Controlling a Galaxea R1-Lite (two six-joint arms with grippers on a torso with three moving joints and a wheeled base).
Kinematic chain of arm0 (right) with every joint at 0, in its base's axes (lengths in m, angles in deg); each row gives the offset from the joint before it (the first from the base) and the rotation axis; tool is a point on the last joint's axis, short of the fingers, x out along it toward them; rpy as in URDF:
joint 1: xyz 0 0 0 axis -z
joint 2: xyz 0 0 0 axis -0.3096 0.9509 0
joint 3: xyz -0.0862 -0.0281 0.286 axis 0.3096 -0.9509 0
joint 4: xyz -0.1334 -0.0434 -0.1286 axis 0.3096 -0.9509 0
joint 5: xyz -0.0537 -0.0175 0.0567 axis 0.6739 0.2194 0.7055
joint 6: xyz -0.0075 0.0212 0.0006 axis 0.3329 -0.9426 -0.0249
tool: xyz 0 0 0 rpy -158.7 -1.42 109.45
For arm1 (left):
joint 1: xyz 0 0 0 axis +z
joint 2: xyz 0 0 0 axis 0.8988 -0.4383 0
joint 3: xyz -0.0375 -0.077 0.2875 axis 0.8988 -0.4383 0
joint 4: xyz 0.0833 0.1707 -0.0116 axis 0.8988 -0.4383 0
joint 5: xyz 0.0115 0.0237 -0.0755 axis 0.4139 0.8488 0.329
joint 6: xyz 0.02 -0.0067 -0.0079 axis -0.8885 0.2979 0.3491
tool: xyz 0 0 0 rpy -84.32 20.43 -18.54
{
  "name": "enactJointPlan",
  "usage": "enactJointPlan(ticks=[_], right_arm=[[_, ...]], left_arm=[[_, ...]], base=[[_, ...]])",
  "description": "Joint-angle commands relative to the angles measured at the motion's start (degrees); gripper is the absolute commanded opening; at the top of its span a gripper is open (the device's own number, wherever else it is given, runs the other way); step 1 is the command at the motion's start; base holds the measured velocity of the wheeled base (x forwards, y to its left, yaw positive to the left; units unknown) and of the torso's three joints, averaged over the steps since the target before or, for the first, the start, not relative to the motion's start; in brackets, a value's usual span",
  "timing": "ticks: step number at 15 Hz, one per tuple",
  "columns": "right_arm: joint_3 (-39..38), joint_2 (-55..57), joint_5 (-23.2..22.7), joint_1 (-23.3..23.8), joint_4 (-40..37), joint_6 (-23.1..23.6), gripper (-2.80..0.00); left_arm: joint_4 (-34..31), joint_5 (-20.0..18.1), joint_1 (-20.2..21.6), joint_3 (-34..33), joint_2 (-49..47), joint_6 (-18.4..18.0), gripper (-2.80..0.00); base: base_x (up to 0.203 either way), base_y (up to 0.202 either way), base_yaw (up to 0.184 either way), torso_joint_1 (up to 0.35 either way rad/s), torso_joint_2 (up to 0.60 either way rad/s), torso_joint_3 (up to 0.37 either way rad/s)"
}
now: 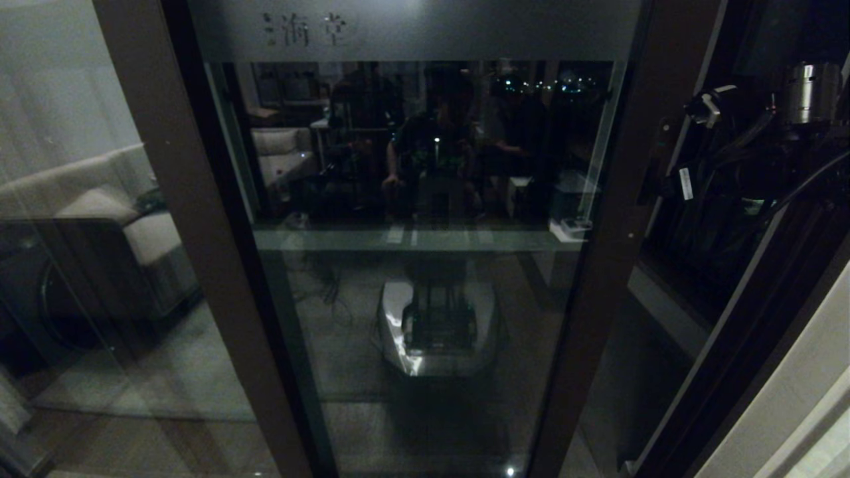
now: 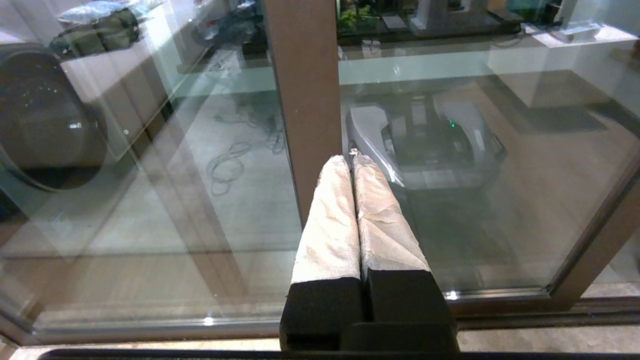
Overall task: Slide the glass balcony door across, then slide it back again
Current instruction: Close the slid door
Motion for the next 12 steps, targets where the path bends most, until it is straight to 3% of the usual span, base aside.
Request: enactJointPlan(ticks=[1, 12], right_arm=[[0.0, 0.3, 0.0, -0.1, 0.0, 0.1, 0.0], [0.0, 0.6, 0.0, 0.0, 0.0, 0.8, 0.0]], left_arm=[[0.0, 0.0, 0.0, -0.1, 0.0, 0.0, -2.8], [-0.1, 0.0, 0.0, -0.1, 0.0, 0.0, -2.8]], base=[[0.0, 0.0, 0.0, 0.0, 0.0, 0.0], [0.0, 0.0, 0.0, 0.0, 0.0, 0.0]])
